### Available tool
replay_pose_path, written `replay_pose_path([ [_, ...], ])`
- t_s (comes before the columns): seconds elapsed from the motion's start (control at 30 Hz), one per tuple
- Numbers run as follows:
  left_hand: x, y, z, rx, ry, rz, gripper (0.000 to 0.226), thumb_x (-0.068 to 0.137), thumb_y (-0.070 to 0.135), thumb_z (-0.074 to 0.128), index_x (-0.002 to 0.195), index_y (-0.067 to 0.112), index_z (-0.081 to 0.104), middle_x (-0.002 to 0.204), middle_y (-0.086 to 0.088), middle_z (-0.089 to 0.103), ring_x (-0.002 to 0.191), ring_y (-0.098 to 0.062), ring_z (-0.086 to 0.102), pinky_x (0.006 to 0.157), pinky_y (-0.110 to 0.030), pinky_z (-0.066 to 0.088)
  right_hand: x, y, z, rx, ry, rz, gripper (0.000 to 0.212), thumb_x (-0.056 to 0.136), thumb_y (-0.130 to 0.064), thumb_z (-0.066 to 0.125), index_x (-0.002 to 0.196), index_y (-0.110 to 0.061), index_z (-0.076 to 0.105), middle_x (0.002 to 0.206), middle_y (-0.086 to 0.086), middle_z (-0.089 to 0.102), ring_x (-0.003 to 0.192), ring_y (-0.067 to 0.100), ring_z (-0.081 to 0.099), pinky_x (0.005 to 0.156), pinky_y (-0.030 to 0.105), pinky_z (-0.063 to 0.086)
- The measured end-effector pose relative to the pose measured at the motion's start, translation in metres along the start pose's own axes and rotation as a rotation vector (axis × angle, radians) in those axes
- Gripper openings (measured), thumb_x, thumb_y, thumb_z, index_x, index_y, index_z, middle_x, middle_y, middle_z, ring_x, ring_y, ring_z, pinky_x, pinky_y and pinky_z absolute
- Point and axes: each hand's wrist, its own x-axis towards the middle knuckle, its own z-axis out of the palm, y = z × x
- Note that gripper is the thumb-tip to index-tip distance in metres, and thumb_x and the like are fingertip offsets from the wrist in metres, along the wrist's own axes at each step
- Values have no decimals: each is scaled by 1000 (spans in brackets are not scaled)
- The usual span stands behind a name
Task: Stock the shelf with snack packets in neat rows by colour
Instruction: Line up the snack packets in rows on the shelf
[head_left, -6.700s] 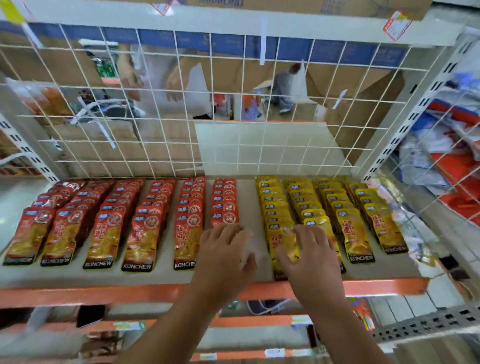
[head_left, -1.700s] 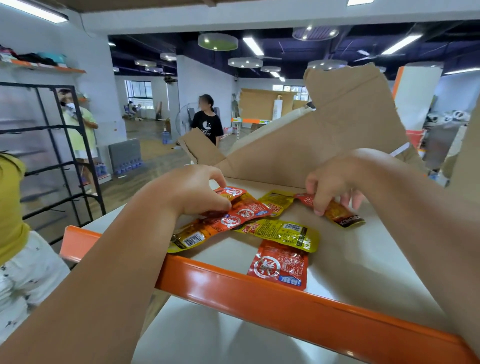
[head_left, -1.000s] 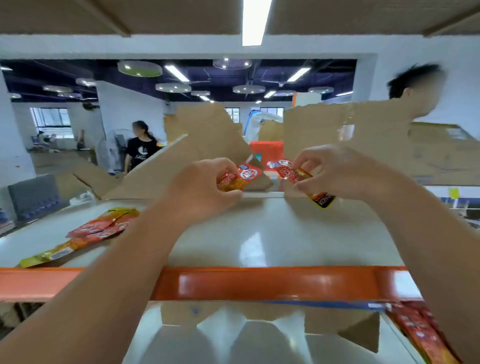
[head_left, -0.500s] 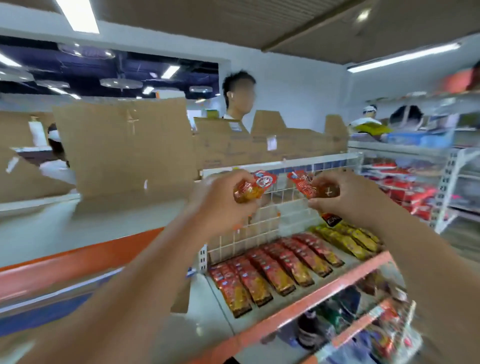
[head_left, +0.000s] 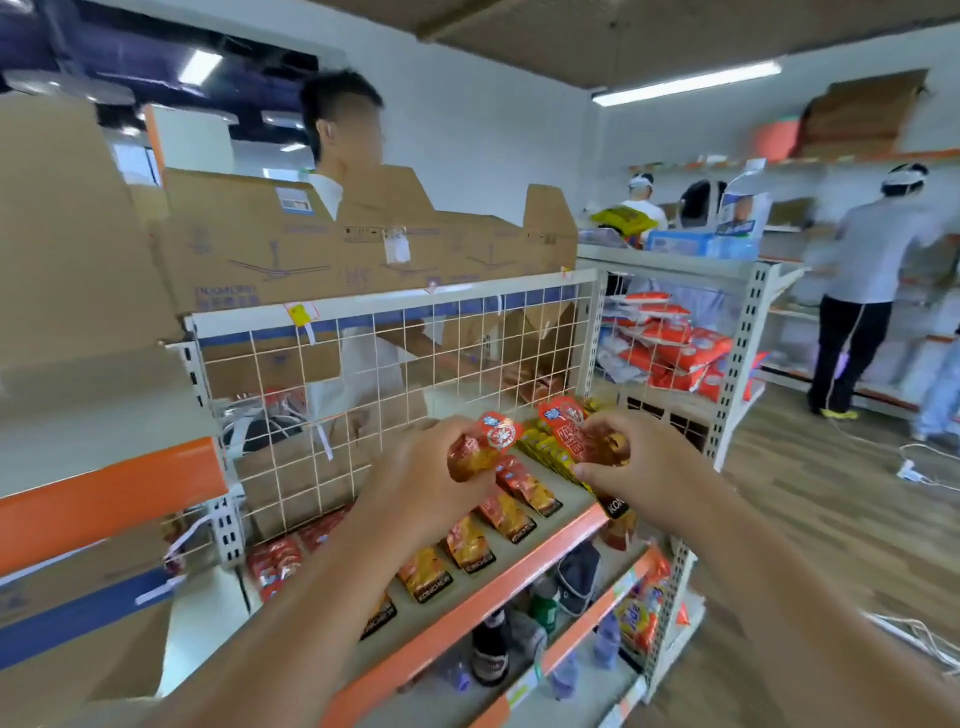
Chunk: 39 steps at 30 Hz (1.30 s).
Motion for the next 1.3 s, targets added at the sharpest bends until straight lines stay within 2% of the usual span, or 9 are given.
replay_pose_path([
  [0.1,11,-28,25,-44,19,-55,54,81,56,77,130,50,56,118,20,60,104,-5,61,88,-36,58,24,15,26,-1,-20,9,47,84,-44,77,126,-36,57,117,-19,51,108,8,53,86,29,40],
  [0.27,22,-65,58,-23,95,-147,66,80,56,81,139,46,52,124,17,50,104,-3,48,87,-22,42,65,32,76,-22,-81,6,52,84,-45,76,131,-33,56,121,-16,49,108,5,48,88,24,36],
  [0.43,21,-105,78,54,166,-233,66,82,61,75,140,38,54,127,12,53,116,-11,47,95,-30,42,103,34,133,-42,-164,-65,53,82,-45,76,129,-31,57,120,-11,51,116,11,50,96,26,40],
  [0.57,-2,-142,89,45,309,-387,58,80,53,77,132,32,60,112,13,54,103,-7,50,84,-24,39,122,27,184,0,-235,-119,58,79,-50,77,129,-29,56,118,-11,51,112,8,49,92,23,36],
  [0.73,-47,-169,103,138,421,-629,63,78,58,75,133,38,52,118,16,51,105,-7,48,88,-26,42,138,26,243,29,-380,-203,61,81,-58,69,132,-32,49,122,-10,47,117,13,49,101,32,41],
  [0.83,-70,-176,110,240,498,-777,64,75,45,82,132,35,56,117,10,58,100,-8,46,88,-33,48,141,26,267,52,-481,-260,56,82,-59,68,129,-35,47,120,-12,43,110,11,51,96,32,46],
  [0.93,-85,-178,116,319,545,-930,59,74,48,80,127,33,58,106,8,61,92,-12,51,82,-39,53,145,27,283,73,-547,-358,50,80,-62,67,119,-39,47,111,-15,43,97,7,51,85,30,50],
  [1.07,-90,-175,124,379,585,-1065,52,77,52,75,123,34,57,104,11,55,94,-13,51,84,-40,52,148,28,296,128,-600,-449,42,81,-57,72,108,-40,44,104,-17,41,89,-1,47,73,18,39],
  [1.3,-90,-179,133,442,582,-1146,54,79,54,72,125,33,55,108,9,51,97,-13,46,90,-41,49,152,33,306,170,-608,-492,42,80,-56,74,106,-40,44,105,-19,41,92,0,48,75,18,39],
])
